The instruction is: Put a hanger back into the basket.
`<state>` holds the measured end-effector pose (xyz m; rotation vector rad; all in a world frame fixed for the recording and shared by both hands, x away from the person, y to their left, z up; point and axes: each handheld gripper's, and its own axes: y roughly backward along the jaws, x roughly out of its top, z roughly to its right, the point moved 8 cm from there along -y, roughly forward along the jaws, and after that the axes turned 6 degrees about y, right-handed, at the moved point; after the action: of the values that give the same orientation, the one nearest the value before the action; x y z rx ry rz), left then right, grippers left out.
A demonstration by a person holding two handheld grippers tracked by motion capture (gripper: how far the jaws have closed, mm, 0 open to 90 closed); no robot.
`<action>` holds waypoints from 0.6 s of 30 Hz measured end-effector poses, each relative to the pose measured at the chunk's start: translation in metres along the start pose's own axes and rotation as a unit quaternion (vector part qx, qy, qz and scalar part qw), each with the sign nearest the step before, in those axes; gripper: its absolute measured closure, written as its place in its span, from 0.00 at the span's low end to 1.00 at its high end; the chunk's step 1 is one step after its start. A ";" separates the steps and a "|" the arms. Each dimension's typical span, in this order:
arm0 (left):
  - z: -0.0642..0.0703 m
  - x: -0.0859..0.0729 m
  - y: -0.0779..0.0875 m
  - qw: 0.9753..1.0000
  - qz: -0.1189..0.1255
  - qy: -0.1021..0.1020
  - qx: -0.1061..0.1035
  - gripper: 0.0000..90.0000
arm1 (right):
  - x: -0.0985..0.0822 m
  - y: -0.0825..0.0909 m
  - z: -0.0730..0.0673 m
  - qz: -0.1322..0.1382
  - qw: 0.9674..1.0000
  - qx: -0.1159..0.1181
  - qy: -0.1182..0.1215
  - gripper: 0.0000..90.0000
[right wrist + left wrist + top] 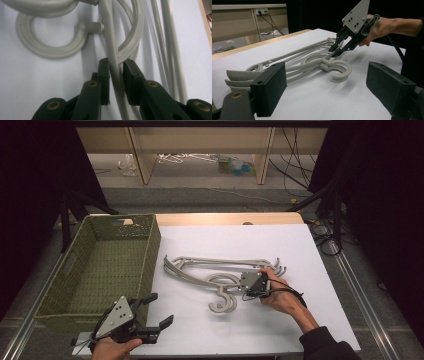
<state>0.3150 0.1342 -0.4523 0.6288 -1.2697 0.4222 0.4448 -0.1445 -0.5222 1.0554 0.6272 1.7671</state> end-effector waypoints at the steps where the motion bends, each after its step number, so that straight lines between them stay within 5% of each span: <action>1: 0.000 0.000 0.000 1.000 0.000 0.000 0.000 0.18 | 0.001 0.002 0.000 0.004 1.000 -0.002 0.001 0.87; 11: 0.000 0.000 0.000 1.000 -0.002 -0.005 0.000 0.18 | 0.003 0.010 -0.001 0.009 1.000 0.018 0.012 0.88; 18: 0.001 -0.001 -0.001 1.000 -0.002 0.001 0.004 0.18 | 0.010 0.026 0.011 0.018 0.998 -0.012 0.060 0.90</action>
<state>0.3142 0.1330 -0.4530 0.6378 -1.2650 0.4245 0.4405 -0.1473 -0.4923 0.9542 0.6616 1.8759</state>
